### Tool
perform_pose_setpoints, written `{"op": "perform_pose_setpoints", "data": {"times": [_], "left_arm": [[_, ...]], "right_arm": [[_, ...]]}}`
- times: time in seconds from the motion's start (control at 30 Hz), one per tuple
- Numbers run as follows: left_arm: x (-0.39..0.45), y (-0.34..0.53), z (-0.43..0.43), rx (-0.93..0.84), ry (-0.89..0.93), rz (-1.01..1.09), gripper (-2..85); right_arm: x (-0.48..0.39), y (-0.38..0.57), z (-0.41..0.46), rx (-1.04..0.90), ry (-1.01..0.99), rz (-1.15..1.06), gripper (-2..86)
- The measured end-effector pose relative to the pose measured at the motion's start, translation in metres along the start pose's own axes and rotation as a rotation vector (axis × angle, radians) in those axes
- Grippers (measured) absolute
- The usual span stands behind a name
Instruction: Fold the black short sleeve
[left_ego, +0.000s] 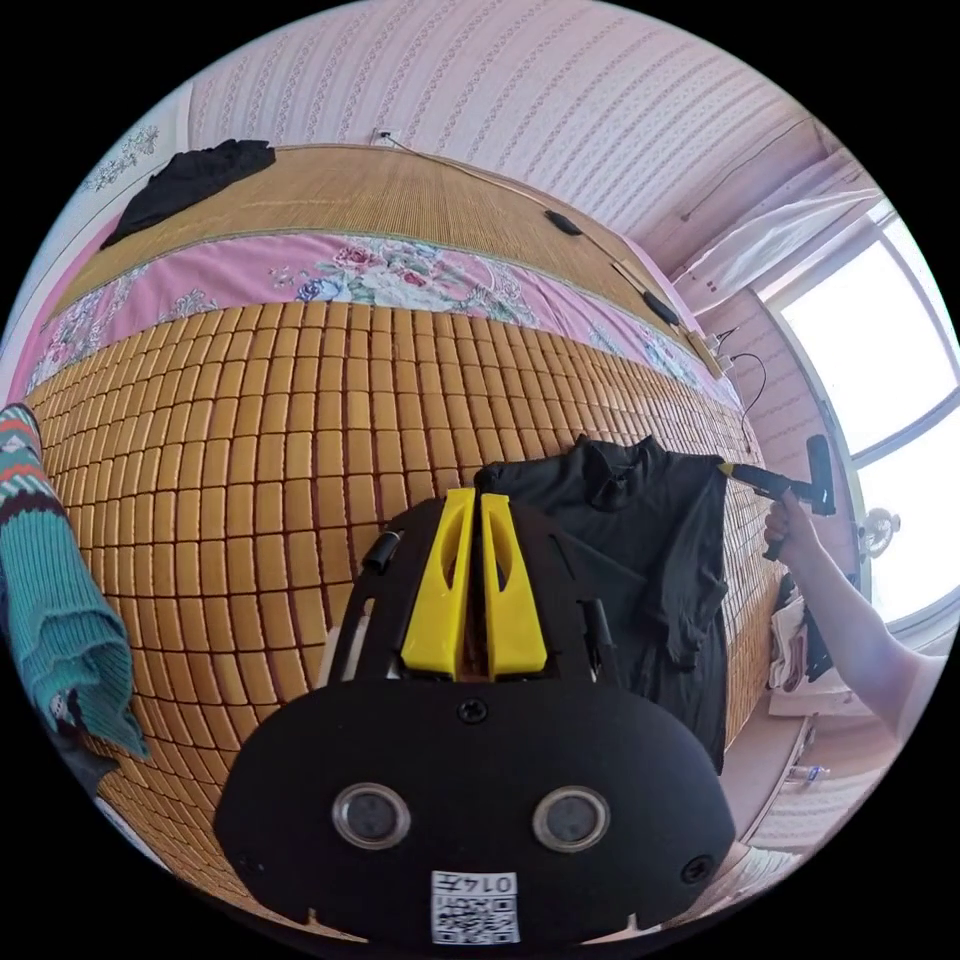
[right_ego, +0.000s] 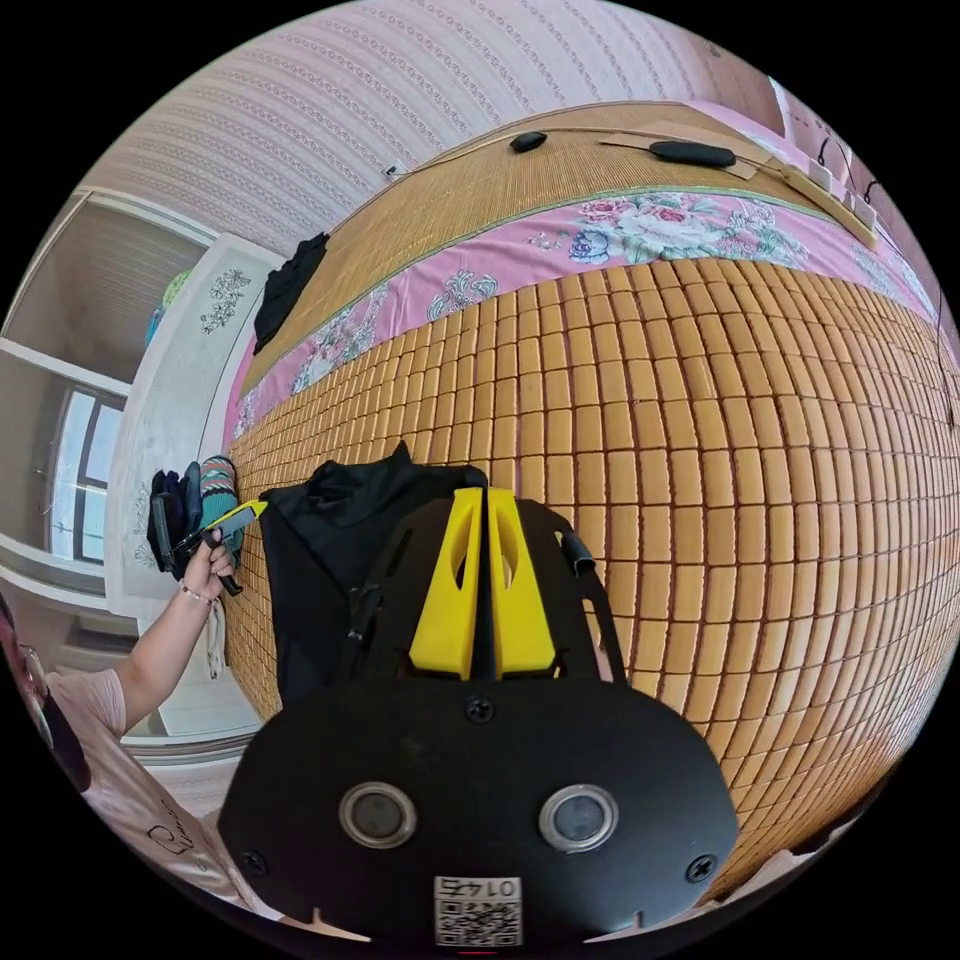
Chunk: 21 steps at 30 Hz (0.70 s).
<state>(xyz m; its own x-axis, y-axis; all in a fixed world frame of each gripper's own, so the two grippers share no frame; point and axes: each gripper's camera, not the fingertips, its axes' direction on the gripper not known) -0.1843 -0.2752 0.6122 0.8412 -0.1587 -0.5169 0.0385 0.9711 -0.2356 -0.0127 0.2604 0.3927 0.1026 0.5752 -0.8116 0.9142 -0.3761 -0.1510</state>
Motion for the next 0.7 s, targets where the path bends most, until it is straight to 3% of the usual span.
{"op": "perform_pose_setpoints", "data": {"times": [0.23, 0.43, 0.53, 0.7], "left_arm": [[0.028, 0.001, -0.078, 0.1, 0.135, 0.102, -1.0], [0.051, 0.105, -0.173, 0.054, 0.27, 0.242, -1.0], [0.046, 0.181, -0.192, -0.035, 0.335, 0.193, -1.0], [0.026, 0.291, -0.16, -0.207, 0.335, -0.029, -1.0]], "right_arm": [[-0.033, 0.012, -0.061, 0.068, -0.096, -0.131, 0.2], [-0.06, 0.144, -0.144, 0.098, -0.158, -0.267, 0.3], [-0.046, 0.218, -0.151, 0.004, -0.169, -0.203, 0.3], [0.001, 0.323, -0.067, -0.292, -0.138, 0.075, 0.3]]}}
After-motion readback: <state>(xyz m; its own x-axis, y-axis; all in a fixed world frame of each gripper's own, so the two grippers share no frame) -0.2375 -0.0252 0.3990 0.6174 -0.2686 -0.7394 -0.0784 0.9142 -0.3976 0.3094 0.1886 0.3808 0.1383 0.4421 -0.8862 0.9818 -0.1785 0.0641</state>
